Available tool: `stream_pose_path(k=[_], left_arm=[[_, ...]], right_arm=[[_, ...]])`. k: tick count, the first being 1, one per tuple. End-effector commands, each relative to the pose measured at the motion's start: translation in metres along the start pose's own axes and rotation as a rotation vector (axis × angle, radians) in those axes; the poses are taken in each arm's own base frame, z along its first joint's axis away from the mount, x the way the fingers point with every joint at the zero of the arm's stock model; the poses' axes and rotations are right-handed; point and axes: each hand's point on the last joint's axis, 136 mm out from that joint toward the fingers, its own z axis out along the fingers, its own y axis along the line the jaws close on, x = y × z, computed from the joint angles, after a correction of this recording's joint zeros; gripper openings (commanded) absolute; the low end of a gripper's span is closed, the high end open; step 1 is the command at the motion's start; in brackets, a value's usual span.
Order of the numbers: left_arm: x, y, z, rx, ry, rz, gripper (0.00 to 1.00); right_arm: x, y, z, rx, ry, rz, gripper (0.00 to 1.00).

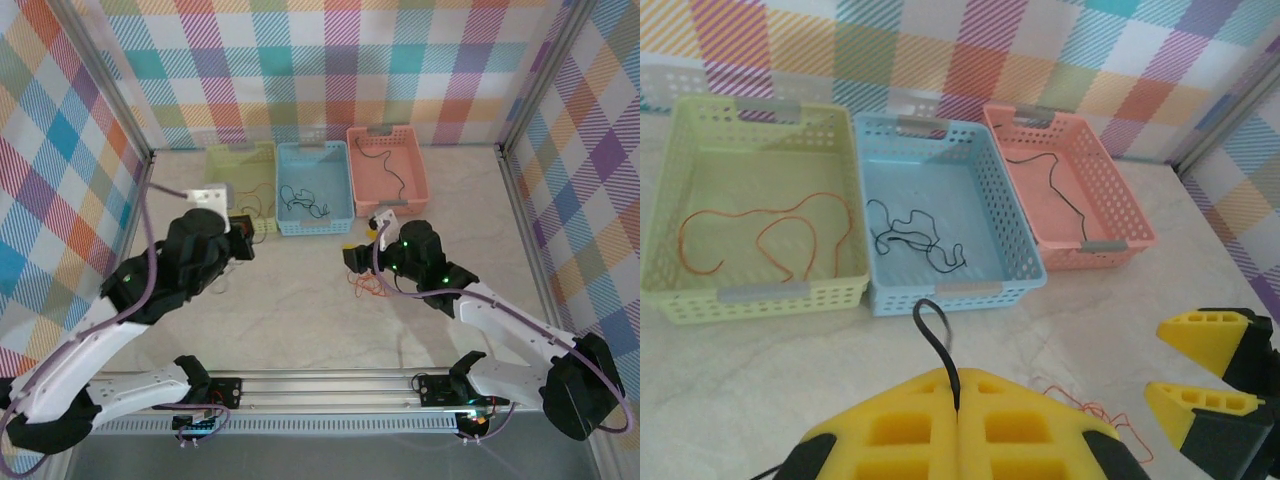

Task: Untangle the cables

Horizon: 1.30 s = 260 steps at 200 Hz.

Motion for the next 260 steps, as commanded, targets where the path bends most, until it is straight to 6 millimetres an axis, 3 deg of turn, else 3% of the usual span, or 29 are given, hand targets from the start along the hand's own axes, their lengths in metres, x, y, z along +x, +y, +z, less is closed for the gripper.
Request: stream_pose_path(k=[1,43,79,127,158,189,229,255,260], left_arm=[[-0.030,-0.022,0.019,0.029,-0.050,0.022,0.00],[-0.064,-0.046,0.083,0.094,-0.032,0.004,0.00],[-0.082,-0.040,0.154,0.048,0.022,-0.017,0.00],[-0.089,-0.020,0.243,0.016,0.084,-0.038,0.00],[-0.086,-0.016,0.287,0.028,0.134,-0.031,0.00],[-0.067,-0.007,0.325,0.008,0.187,-0.044,0.00],[-0.001,0.011,0.369,-0.024,0.346,-0.104,0.00],[0.034,0.007,0.379,0.007,0.446,-0.147,0.00],[0.039,0.008,0.378,0.006,0.460,-0.150,0.05]], right_arm=[[0.022,-0.028,0.003,0.131,-0.024,0.041,0.79],[0.041,-0.065,0.005,0.317,-0.028,0.082,0.79],[0.053,-0.091,-0.001,0.460,-0.009,0.128,0.78],[0.056,-0.090,0.004,0.440,0.010,0.157,0.78],[0.057,-0.090,0.007,0.436,0.019,0.161,0.78],[0.058,-0.089,0.011,0.429,0.041,0.159,0.77],[0.059,-0.089,0.012,0.429,0.043,0.157,0.77],[0.060,-0.090,0.013,0.431,0.047,0.157,0.76],[0.060,-0.090,0.013,0.433,0.047,0.157,0.76]])
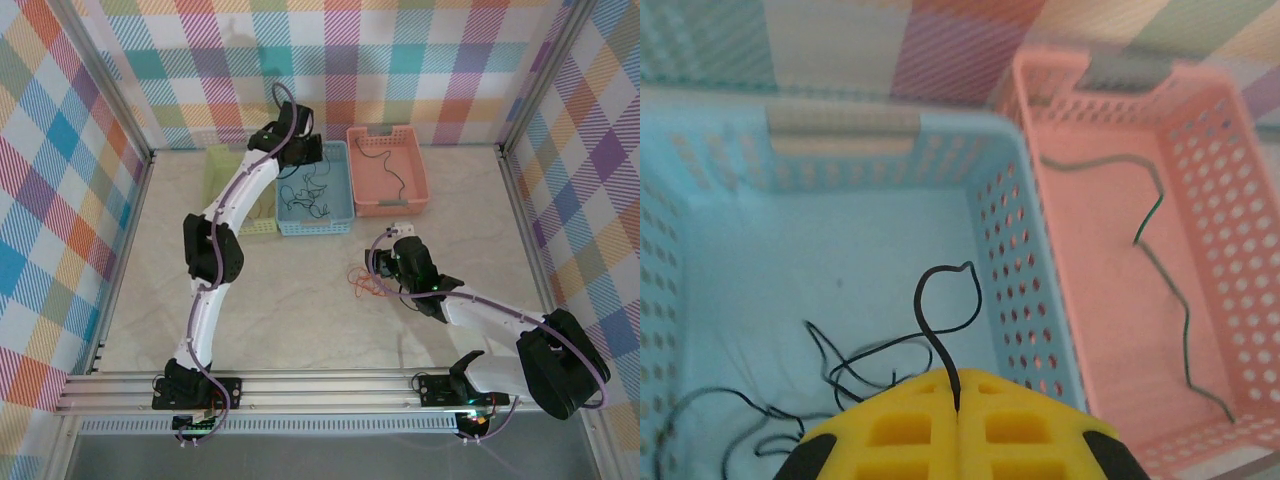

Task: Untangle the cables

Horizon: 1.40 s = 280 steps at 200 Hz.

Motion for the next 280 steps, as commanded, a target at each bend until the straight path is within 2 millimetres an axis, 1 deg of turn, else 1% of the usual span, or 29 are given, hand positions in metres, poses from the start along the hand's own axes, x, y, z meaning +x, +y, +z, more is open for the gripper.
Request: stream_pose_path(k=[1,19,31,43,60,75,87,92,96,104,112,115,122,128,133,141,153,155,157,160,167,185,198,220,230,244,254,264,280], left_arm=[[0.023,0.005,0.009,0.025,0.099,-0.053,0.07],[0.030,0.002,0.003,0.017,0.109,-0.025,0.29],[0.030,-0.003,-0.008,0.018,0.104,0.005,0.45],[0.026,-0.008,-0.024,0.010,0.083,0.021,0.54],[0.018,-0.018,-0.052,0.031,0.051,0.038,0.61],[0.008,-0.028,-0.086,0.062,0.002,0.045,0.64],[0.007,-0.035,-0.112,0.092,-0.031,0.049,0.67],[0.009,-0.037,-0.120,0.103,-0.039,0.050,0.68],[0.008,-0.040,-0.133,0.120,-0.058,0.051,0.69],[0.010,-0.043,-0.150,0.142,-0.083,0.047,0.70],[0.015,-0.047,-0.168,0.165,-0.102,0.053,0.71],[0.020,-0.046,-0.170,0.168,-0.099,0.052,0.72],[0.023,-0.050,-0.189,0.193,-0.121,0.053,0.72],[0.033,-0.049,-0.196,0.205,-0.118,0.055,0.72],[0.037,-0.051,-0.210,0.224,-0.136,0.057,0.72],[0.052,-0.050,-0.220,0.244,-0.133,0.059,0.72],[0.071,-0.049,-0.241,0.290,-0.144,0.044,0.72],[0.077,-0.048,-0.240,0.296,-0.135,0.040,0.72],[0.079,-0.048,-0.246,0.309,-0.140,0.037,0.72],[0.087,-0.047,-0.246,0.323,-0.132,0.030,0.72],[0.101,-0.047,-0.256,0.373,-0.128,0.018,0.72],[0.145,-0.038,-0.264,0.451,-0.084,-0.025,0.72],[0.172,-0.027,-0.268,0.469,-0.055,-0.051,0.71],[0.211,-0.009,-0.273,0.471,-0.004,-0.072,0.70],[0.224,-0.002,-0.278,0.475,0.008,-0.081,0.70],[0.241,0.007,-0.283,0.476,0.023,-0.087,0.70],[0.247,0.014,-0.285,0.460,0.017,-0.086,0.70],[0.253,0.021,-0.286,0.437,0.015,-0.080,0.70],[0.257,0.025,-0.288,0.426,0.014,-0.075,0.70]], right_arm=[[-0.014,0.003,0.001,-0.006,-0.026,0.018,0.76],[-0.015,0.004,0.001,-0.006,-0.027,0.018,0.77],[-0.015,0.004,0.001,-0.007,-0.025,0.018,0.77],[-0.015,0.004,0.001,-0.005,-0.024,0.016,0.77],[-0.016,0.003,0.000,-0.004,-0.026,0.016,0.77],[-0.017,0.003,-0.001,-0.003,-0.029,0.017,0.77],[-0.016,0.002,-0.001,0.000,-0.029,0.015,0.77],[-0.017,0.002,-0.002,0.000,-0.032,0.015,0.77],[-0.018,0.002,-0.002,0.000,-0.033,0.015,0.77],[-0.019,0.002,-0.003,-0.001,-0.035,0.014,0.77],[-0.019,0.002,-0.003,0.000,-0.038,0.012,0.77],[-0.019,0.002,-0.003,0.000,-0.037,0.011,0.77],[-0.020,0.001,-0.004,0.004,-0.041,0.009,0.77],[-0.021,0.000,-0.005,0.008,-0.041,0.007,0.78],[-0.022,0.000,-0.006,0.010,-0.046,0.005,0.78],[-0.024,-0.001,-0.008,0.012,-0.048,0.002,0.78],[-0.028,-0.002,-0.014,0.018,-0.052,-0.008,0.78],[-0.029,-0.002,-0.015,0.018,-0.053,-0.012,0.78],[-0.031,-0.002,-0.016,0.017,-0.056,-0.016,0.78],[-0.032,-0.002,-0.018,0.017,-0.059,-0.021,0.78],[-0.035,-0.003,-0.023,0.015,-0.069,-0.030,0.78],[-0.041,-0.005,-0.034,0.009,-0.074,-0.036,0.78],[-0.044,0.002,-0.042,-0.040,-0.057,-0.037,0.78],[-0.041,0.016,-0.049,-0.113,0.035,-0.034,0.77],[-0.045,0.020,-0.052,-0.133,0.050,-0.036,0.76],[-0.048,0.023,-0.059,-0.143,0.122,-0.027,0.75],[-0.054,0.030,-0.062,-0.175,0.146,-0.046,0.75],[-0.055,0.038,-0.065,-0.212,0.201,-0.063,0.75],[-0.049,0.043,-0.070,-0.213,0.343,-0.053,0.74]])
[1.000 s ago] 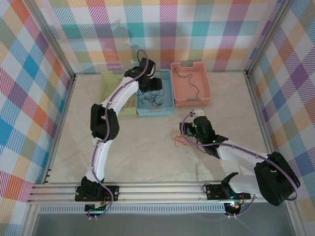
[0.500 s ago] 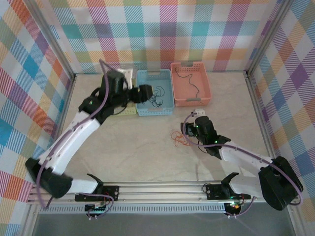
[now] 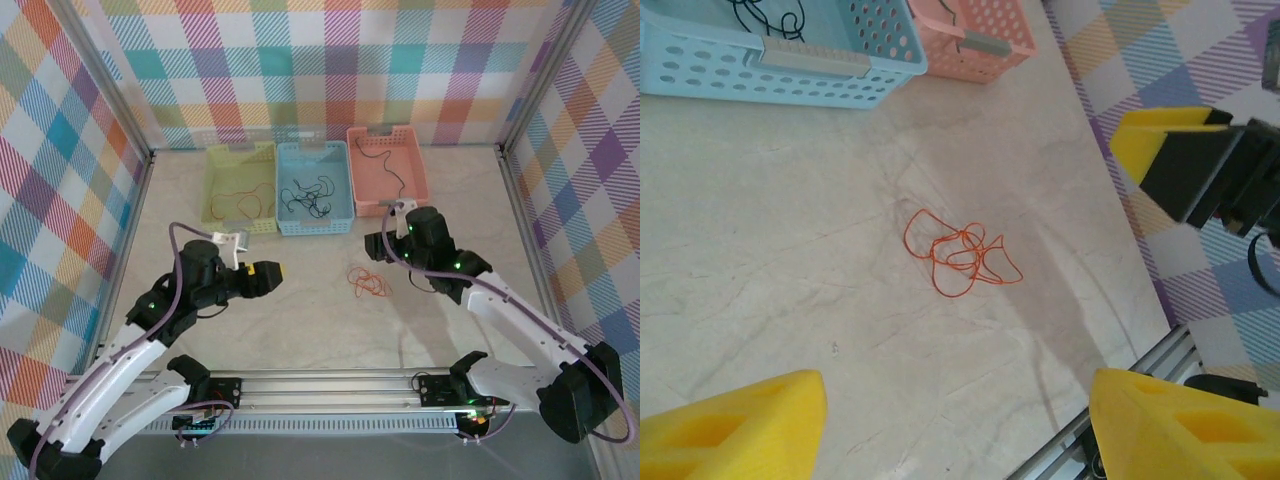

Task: Untangle the cables

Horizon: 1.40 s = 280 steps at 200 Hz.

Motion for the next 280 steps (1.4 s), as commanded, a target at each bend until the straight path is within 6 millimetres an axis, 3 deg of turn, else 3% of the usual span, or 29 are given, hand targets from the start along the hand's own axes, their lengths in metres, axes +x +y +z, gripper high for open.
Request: stream_pose_path(k=[1,59,151,182,210,245,258,280], left_arm=[[0.012,0.006,-0.005,-0.014,0.022,-0.009,0.70],[0.018,0.005,-0.007,0.006,0.027,-0.002,0.70],[0.019,0.004,-0.017,0.004,0.017,0.011,0.70],[0.019,0.004,-0.016,0.004,0.020,0.012,0.70],[0.019,0.004,-0.017,0.000,0.020,0.012,0.69],[0.019,0.006,-0.019,-0.010,0.013,0.012,0.69],[0.018,0.005,-0.019,-0.006,0.013,0.011,0.69],[0.018,0.005,-0.019,-0.008,0.016,0.014,0.69]], right_arm=[[0.023,0.013,-0.007,-0.053,0.242,0.004,0.74],[0.092,-0.005,0.005,0.012,0.593,0.038,0.72],[0.133,-0.022,0.055,0.062,0.850,-0.023,0.65],[0.140,-0.021,0.071,0.049,0.902,-0.040,0.59],[0.140,-0.017,0.077,0.022,0.907,-0.041,0.41],[0.121,0.005,0.067,-0.093,0.814,-0.019,0.06],[0.112,0.015,0.061,-0.144,0.770,-0.011,0.00],[0.093,0.025,0.049,-0.194,0.671,-0.016,0.00]])
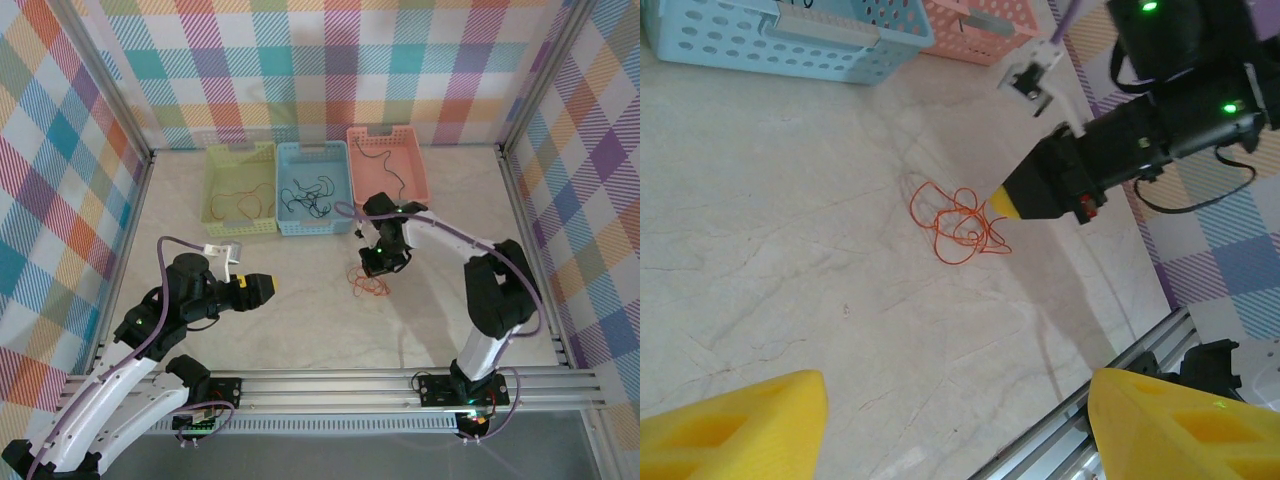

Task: Untangle the cables

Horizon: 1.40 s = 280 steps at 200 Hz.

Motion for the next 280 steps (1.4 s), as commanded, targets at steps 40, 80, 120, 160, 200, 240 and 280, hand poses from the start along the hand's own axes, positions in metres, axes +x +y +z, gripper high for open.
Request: stream_pose_path(k=[40,80,120,160,200,240,280], left_arm=[[-0.003,-0.004,-0.004,0.000,-0.002,0.018,0.69],[-0.004,-0.005,-0.006,-0.003,-0.002,0.023,0.69],[-0.002,-0.003,-0.009,-0.014,-0.001,0.028,0.69],[-0.001,-0.001,-0.008,-0.019,0.000,0.031,0.69],[0.000,0.000,-0.008,-0.024,0.001,0.033,0.69],[0.001,-0.001,-0.009,-0.015,0.000,0.032,0.69],[0.002,-0.015,-0.005,0.065,0.016,0.030,0.69]], right_arm=[[-0.014,0.008,-0.029,-0.027,-0.155,0.004,0.36],[-0.009,0.011,0.013,0.047,0.027,0.022,0.52],[-0.010,0.003,0.037,0.148,0.107,0.027,0.54],[-0.012,0.006,0.043,0.171,0.131,0.000,0.42],[-0.015,0.014,0.036,0.130,0.092,-0.005,0.10],[-0.029,0.035,-0.003,0.051,-0.044,-0.036,0.00],[-0.049,0.108,-0.092,-0.299,-0.390,-0.211,0.00]])
